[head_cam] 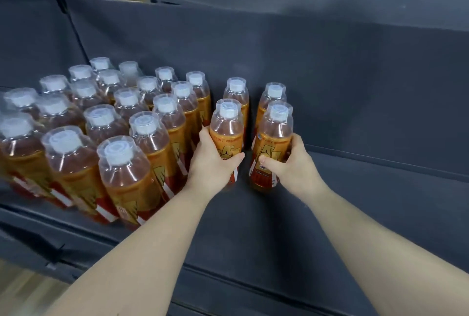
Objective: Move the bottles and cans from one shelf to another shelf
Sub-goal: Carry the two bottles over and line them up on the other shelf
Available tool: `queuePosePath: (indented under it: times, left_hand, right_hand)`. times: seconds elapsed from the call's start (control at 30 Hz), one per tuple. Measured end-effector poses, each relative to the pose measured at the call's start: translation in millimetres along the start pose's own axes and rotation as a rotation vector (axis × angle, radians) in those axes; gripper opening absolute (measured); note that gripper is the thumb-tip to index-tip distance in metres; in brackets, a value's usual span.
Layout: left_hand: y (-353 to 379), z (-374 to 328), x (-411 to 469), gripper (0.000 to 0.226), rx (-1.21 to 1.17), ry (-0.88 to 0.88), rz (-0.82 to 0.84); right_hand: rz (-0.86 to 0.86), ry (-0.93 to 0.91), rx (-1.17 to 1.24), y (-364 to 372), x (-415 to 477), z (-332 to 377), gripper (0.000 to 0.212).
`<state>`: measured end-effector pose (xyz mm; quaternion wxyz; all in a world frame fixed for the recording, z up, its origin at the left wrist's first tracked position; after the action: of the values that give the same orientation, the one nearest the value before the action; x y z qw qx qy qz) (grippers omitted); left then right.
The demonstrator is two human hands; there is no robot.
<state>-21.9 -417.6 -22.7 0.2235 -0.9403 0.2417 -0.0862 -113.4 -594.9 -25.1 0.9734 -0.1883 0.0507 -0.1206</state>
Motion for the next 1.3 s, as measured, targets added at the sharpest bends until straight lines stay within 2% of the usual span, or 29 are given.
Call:
queuePosePath:
  times: [0.43, 0.57, 0.7, 1.0, 1.3]
  left_hand:
    - [6, 16, 37, 0.086, -0.100, 0.030, 0.052]
    - [8, 21, 34, 0.097, -0.059, 0.009, 0.045]
    - [10, 27, 26, 0.094, 0.103, -0.070, 0.009]
    - [13, 30, 35, 0.087, 0.087, -0.079, 0.031]
    - [15, 30, 47, 0.086, 0.100, -0.054, 0.046]
  right_hand:
    - [-0.067, 0.048, -0.004, 9, 10, -3, 0.075]
    - [-0.085, 0.062, 0.037, 16, 10, -7, 0.080]
    - [-0.202, 0.098, -0.067, 22, 13, -14, 0.090]
    - [-0.251, 0.146, -0.087, 26, 23, -13, 0.076]
    - [-0.229, 0.163, -0.063, 29, 36, -13, 0.073]
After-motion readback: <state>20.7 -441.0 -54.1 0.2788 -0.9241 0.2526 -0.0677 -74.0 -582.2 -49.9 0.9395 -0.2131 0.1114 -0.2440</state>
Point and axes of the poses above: each hand's wrist, its own x-axis towards the middle knuckle, its own y-axis out of the palm, z = x × y, the point moved 6 cm from there along x, towards the middle knuckle, and after that the axes turned 15 degrees about z, right-handed, at the moved point
